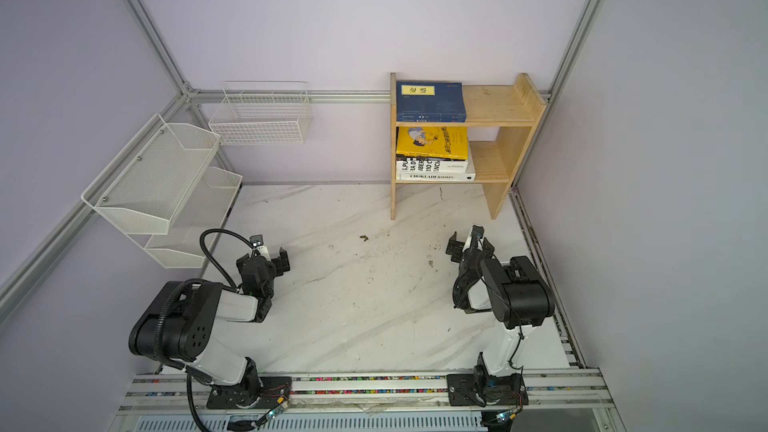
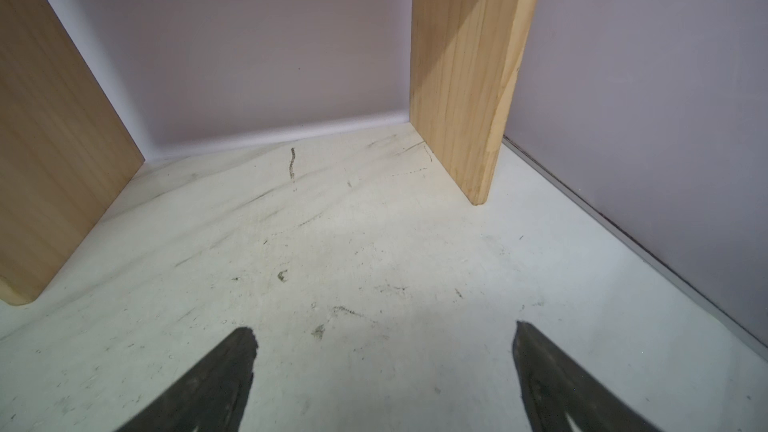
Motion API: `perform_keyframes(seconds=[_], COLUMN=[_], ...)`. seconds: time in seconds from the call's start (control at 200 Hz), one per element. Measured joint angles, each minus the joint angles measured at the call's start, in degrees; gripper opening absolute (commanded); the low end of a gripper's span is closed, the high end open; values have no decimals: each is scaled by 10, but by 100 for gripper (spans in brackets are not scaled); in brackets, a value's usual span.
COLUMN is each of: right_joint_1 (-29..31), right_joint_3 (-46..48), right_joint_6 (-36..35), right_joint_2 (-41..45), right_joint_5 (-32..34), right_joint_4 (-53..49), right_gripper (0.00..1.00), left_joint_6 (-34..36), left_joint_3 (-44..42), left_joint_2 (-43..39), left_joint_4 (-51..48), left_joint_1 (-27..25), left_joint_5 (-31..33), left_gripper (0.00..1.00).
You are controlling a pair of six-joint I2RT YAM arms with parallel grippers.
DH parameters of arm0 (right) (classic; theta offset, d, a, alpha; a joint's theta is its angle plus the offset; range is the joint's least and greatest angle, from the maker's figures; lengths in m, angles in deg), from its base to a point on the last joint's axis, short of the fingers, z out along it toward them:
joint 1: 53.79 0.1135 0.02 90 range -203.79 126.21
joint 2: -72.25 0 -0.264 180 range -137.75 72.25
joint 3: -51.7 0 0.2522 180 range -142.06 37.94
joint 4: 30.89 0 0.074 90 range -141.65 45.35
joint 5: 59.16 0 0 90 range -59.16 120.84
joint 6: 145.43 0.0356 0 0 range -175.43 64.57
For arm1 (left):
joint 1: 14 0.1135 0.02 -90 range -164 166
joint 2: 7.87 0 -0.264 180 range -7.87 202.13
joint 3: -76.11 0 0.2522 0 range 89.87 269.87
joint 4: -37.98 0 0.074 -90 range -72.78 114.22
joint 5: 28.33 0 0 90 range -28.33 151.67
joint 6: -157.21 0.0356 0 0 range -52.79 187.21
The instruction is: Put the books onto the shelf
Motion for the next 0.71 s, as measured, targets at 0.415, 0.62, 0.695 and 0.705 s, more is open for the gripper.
perform_keyframes(seconds=[0.415,0.62,0.695,0.705], right_joint_1=[-5,-5,-5,-5], right_joint_3=[-26,-26,-26,-26], right_joint_6=[-1,-1,-1,-1], right_joint_2=[2,2,2,2], right_joint_5=[-1,-1,-1,-1], right_joint_4=[-1,-1,-1,-1], right_gripper=[97,97,97,97], left_joint_6=[0,0,0,0], left_joint_3=[0,0,0,0], left_joint_2=[0,0,0,0], left_joint_4=[0,0,0,0], left_joint_1=[0,0,0,0], left_joint_5=[0,0,0,0], left_gripper=[100,100,100,100])
